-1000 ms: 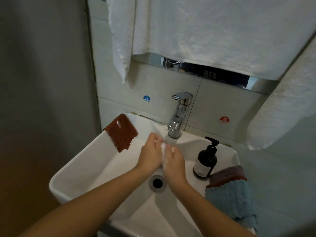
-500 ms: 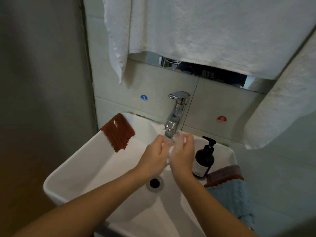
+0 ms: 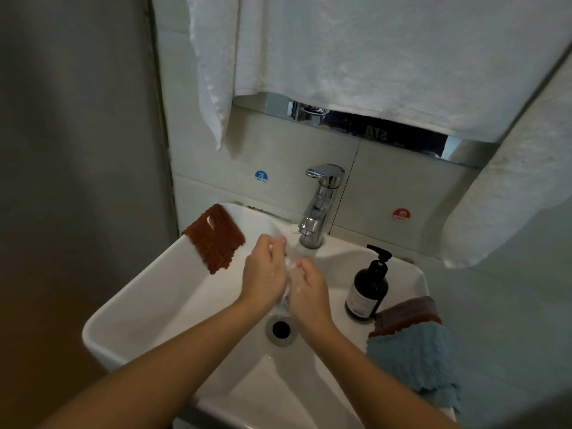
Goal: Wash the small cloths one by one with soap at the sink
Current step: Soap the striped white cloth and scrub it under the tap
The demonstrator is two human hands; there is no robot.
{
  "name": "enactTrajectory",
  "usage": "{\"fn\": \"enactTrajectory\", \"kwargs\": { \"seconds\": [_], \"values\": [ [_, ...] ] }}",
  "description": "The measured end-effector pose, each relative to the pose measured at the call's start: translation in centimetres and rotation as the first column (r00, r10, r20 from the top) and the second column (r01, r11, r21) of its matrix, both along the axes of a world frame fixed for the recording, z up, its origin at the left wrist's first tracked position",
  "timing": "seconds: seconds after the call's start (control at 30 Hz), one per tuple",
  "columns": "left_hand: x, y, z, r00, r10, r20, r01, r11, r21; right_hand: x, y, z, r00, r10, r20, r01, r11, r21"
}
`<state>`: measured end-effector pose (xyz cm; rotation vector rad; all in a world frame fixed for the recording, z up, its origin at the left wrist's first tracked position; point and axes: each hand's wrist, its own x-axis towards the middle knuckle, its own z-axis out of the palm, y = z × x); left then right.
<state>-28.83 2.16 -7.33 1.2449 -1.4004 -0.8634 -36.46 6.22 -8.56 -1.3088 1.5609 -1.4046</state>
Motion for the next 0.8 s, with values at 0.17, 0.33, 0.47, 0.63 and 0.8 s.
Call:
{"fn": "enactTrajectory", "kwargs": {
  "seconds": [0.17, 0.33, 0.47, 0.63, 0.8],
  "values": [
    [-1.2, 1.8, -0.7, 0.956, -0.257, -0.141, 0.267, 0.962, 0.060, -1.4, -1.0, 1.7, 0.954, -0.254, 0.157, 0.269, 0.960, -0.082],
    [0.2, -0.3, -0.7, 1.000, 0.003, -0.016, -0.002, 1.000, 0.009, -0.6, 0.0, 0.0, 0.983, 0.018, -0.185, -0.008, 0.998, 0.058],
    [-0.9, 2.3, -0.1, 0.943, -0.285, -0.172, 0.292, 0.956, 0.016, -1.5, -1.3, 1.6, 0.960, -0.264, 0.099, 0.274, 0.955, -0.112],
    [-0.1, 0.1, -0.4, 0.995, -0.020, -0.100, 0.019, 1.000, -0.002, -0.4, -0.8, -0.4, 0.998, -0.024, -0.062, 0.033, 0.987, 0.158],
    [-1.2, 2.2, -0.8, 0.942, -0.299, -0.151, 0.318, 0.941, 0.116, -1.4, -1.5, 2.1, 0.943, -0.312, 0.114, 0.324, 0.941, -0.102]
  ]
}}
